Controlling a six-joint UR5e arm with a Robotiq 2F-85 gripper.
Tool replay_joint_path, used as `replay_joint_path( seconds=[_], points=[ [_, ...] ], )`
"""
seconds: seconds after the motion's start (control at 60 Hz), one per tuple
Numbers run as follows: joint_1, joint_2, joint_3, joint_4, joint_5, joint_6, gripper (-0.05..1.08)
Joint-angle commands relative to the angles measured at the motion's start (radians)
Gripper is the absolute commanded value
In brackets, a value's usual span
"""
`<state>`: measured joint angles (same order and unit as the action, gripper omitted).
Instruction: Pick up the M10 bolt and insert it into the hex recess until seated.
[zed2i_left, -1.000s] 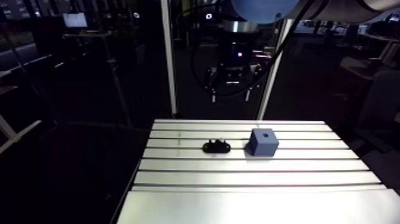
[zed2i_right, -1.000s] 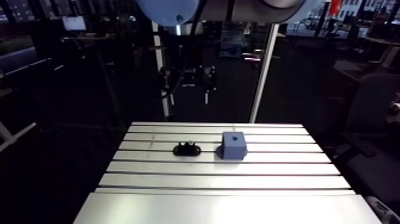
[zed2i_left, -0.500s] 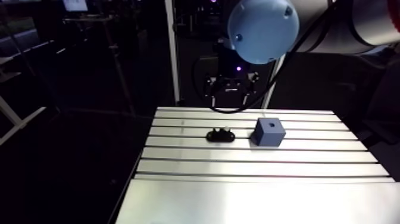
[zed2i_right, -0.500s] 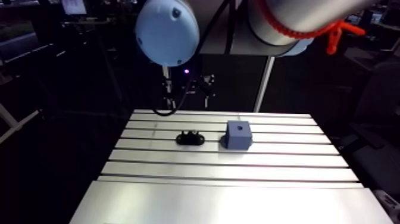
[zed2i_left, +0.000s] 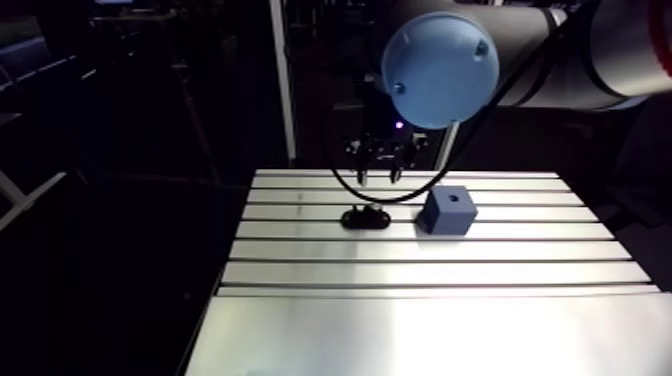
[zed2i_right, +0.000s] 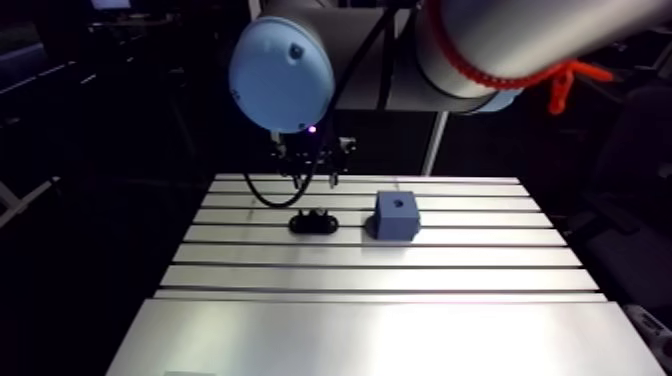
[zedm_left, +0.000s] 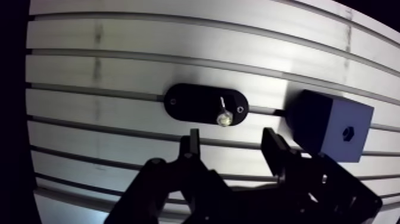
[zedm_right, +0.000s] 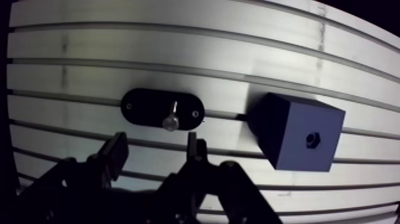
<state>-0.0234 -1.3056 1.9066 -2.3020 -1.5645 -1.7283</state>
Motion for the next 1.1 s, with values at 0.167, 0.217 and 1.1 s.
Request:
replay_joint_path(
  seconds=[0.167, 0.217, 1.1],
  points=[
    [-0.018, 0.034, 0.013, -0.074, 0.017, -0.023, 0.39],
    [-0.018, 0.039, 0.013, -0.076, 0.015, -0.021, 0.39],
    [-0.009, 0.067, 0.051, -0.135, 0.01, -0.038, 0.5]
  ],
)
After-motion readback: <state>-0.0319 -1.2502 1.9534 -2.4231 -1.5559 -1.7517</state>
